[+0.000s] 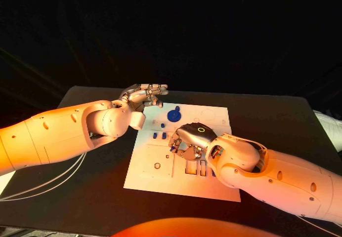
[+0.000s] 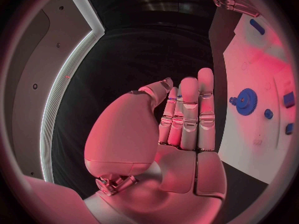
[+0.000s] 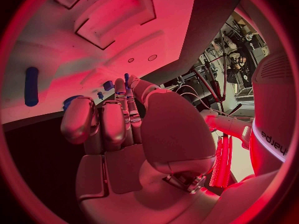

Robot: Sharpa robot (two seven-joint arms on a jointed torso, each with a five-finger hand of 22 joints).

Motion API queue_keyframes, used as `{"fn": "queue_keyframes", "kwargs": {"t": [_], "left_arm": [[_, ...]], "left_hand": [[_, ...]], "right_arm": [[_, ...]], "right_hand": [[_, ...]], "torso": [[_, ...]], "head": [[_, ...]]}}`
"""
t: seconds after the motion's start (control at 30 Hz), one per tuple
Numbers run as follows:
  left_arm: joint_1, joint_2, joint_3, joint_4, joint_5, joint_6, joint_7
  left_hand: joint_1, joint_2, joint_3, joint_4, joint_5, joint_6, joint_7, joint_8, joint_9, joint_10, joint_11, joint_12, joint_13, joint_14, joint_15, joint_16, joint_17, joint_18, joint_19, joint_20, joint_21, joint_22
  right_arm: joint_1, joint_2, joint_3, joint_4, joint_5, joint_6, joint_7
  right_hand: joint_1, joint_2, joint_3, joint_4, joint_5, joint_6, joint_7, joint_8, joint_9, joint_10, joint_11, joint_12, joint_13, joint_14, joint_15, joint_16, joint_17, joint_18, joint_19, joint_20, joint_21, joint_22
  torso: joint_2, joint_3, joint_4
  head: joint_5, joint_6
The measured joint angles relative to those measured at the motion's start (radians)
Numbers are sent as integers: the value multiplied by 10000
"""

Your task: Assemble the parts on the task board

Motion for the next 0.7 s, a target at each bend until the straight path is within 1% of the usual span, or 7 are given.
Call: {"fn": "queue_keyframes", "kwargs": {"t": [0.17, 0.27, 0.7], "left_arm": [[0, 16, 0, 69, -16, 3, -4], [0, 20, 0, 93, -30, 4, -6], [-1, 23, 0, 120, -81, 12, -18]], "left_hand": [[0, 0, 0, 0, 0, -36, 35, 0, 1, 0, 0, 0, 0, 1, 0, 0, -11, 0, 0, 0, -60, -11], [0, 0, 0, 0, 0, -36, 35, 0, 0, 0, 0, 0, 0, 1, 1, 0, -10, 0, 0, 0, -59, -10], [0, 0, -11, 4, 0, -35, 35, 0, 0, 0, 0, 0, 0, 3, 2, 0, -10, -1, 0, 0, -59, -10]], "right_arm": [[-113, 169, -38, -200, -152, 54, 53], [-150, 251, -54, -292, -225, 104, 82], [-249, 441, -86, -443, -403, 339, 145]], "right_hand": [[12, 12, 0, 0, 0, -4, 3, -6, 7, 0, 0, 0, 1, 0, 0, 0, -1, 0, 0, 0, 0, 0], [12, 11, 0, 0, 0, -8, 7, -20, 9, 0, 0, 0, 1, 0, 0, 0, -1, 0, 0, 0, 0, 0], [11, 10, -1, 0, 0, -13, 10, -39, 7, 0, 0, 1, -1, 0, 0, 0, -2, 0, 0, 0, 0, -18]], "torso": [[6, 12, 2], [5, 12, 0], [5, 16, -9]], "head": [[73, -44], [97, -71], [188, -171]]}}
